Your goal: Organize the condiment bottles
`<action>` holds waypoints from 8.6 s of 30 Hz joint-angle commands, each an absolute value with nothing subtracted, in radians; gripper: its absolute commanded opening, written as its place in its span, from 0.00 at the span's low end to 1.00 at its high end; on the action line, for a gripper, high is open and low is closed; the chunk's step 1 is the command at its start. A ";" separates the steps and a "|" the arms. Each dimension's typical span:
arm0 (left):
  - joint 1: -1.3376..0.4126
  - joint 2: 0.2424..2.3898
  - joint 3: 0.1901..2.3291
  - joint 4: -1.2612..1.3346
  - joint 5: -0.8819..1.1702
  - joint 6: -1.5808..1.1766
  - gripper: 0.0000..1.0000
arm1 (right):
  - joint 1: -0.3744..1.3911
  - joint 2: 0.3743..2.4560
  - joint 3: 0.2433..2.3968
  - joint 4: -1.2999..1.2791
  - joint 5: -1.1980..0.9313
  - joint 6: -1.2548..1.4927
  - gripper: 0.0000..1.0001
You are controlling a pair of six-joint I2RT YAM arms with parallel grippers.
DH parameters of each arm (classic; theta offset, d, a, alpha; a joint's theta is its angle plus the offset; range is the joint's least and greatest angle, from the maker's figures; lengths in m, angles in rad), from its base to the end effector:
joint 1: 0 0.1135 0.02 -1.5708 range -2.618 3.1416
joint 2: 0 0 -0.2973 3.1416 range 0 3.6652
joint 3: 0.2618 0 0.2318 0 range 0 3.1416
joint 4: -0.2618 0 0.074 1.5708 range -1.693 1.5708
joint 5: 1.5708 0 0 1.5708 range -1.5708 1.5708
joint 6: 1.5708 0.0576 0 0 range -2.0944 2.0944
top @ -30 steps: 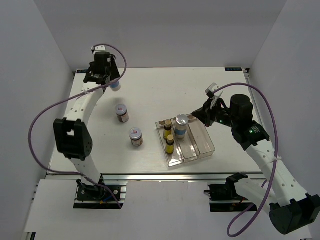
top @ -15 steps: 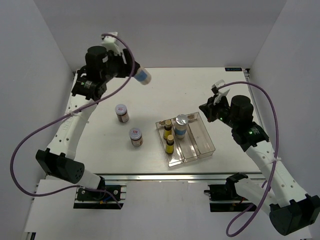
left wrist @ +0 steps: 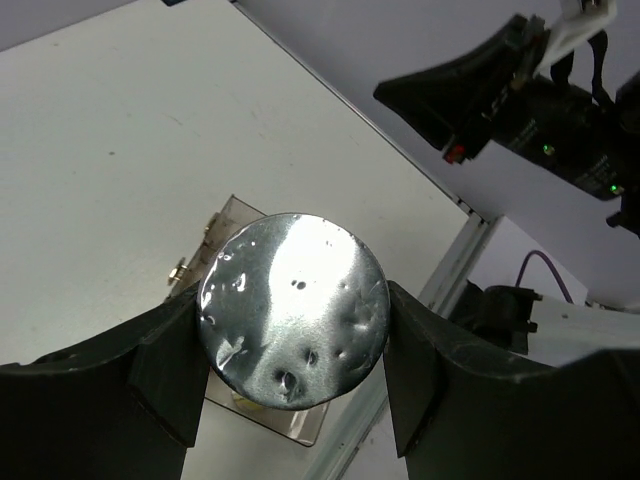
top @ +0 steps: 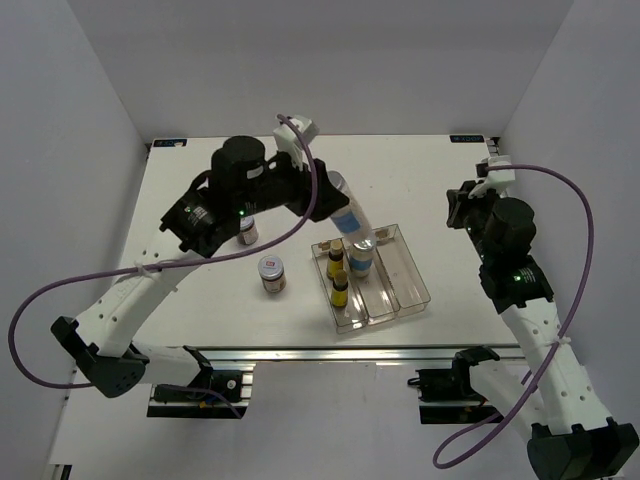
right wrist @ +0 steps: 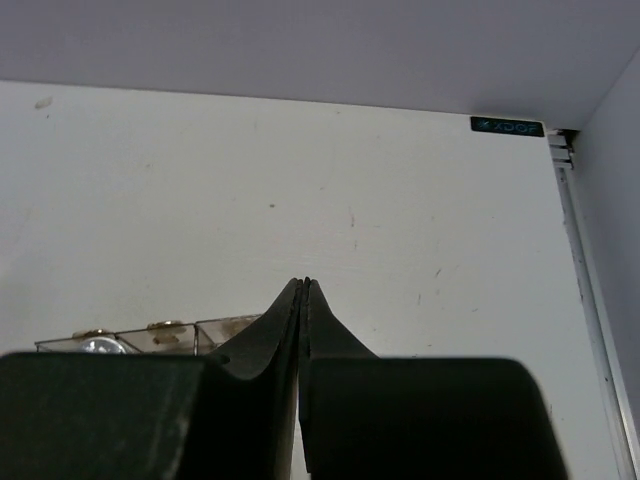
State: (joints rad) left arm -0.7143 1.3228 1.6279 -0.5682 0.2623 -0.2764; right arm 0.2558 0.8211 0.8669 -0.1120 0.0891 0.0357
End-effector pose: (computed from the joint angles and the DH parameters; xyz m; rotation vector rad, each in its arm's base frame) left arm 0.1925 -0.1867 0.4925 0.6061 1.8309 -0.9216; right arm 0.1652 0.0379 0.3926 -0.1119 1.6350 0.1503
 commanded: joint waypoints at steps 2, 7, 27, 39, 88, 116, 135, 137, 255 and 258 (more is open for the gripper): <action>-0.827 1.299 1.571 -0.519 0.265 -0.298 0.00 | 0.210 0.801 0.865 -0.031 0.156 0.060 0.00; -0.946 1.347 1.531 -0.488 0.180 -0.285 0.00 | 0.180 0.804 0.864 -0.038 0.126 0.071 0.00; -1.135 1.588 1.414 -0.365 -0.121 -0.196 0.00 | 0.158 0.805 0.853 -0.041 0.051 0.072 0.00; -1.200 1.624 1.328 -0.226 -0.275 -0.149 0.00 | 0.158 0.804 0.848 -0.044 0.015 0.075 0.00; -1.082 1.022 1.202 -0.408 -0.716 -0.198 0.00 | 0.176 0.917 0.960 -0.201 -0.948 -0.348 0.89; -0.744 0.525 0.764 -0.474 -1.000 -0.305 0.85 | 1.134 1.916 1.561 -0.313 0.110 -0.198 0.89; -0.739 0.483 0.765 -0.499 -1.049 -0.325 0.85 | 1.115 2.052 1.635 -0.353 0.091 -0.144 0.58; -0.739 0.479 0.764 -0.499 -1.052 -0.325 0.85 | 1.108 2.042 1.637 -0.360 0.054 -0.149 0.38; -0.739 0.765 0.767 -0.416 -0.736 -0.238 0.89 | 0.250 1.457 1.020 -0.351 -0.442 -0.471 0.83; -0.739 0.791 0.775 -0.413 -0.715 -0.250 0.90 | 0.247 1.421 1.040 -0.373 -0.437 -0.457 0.83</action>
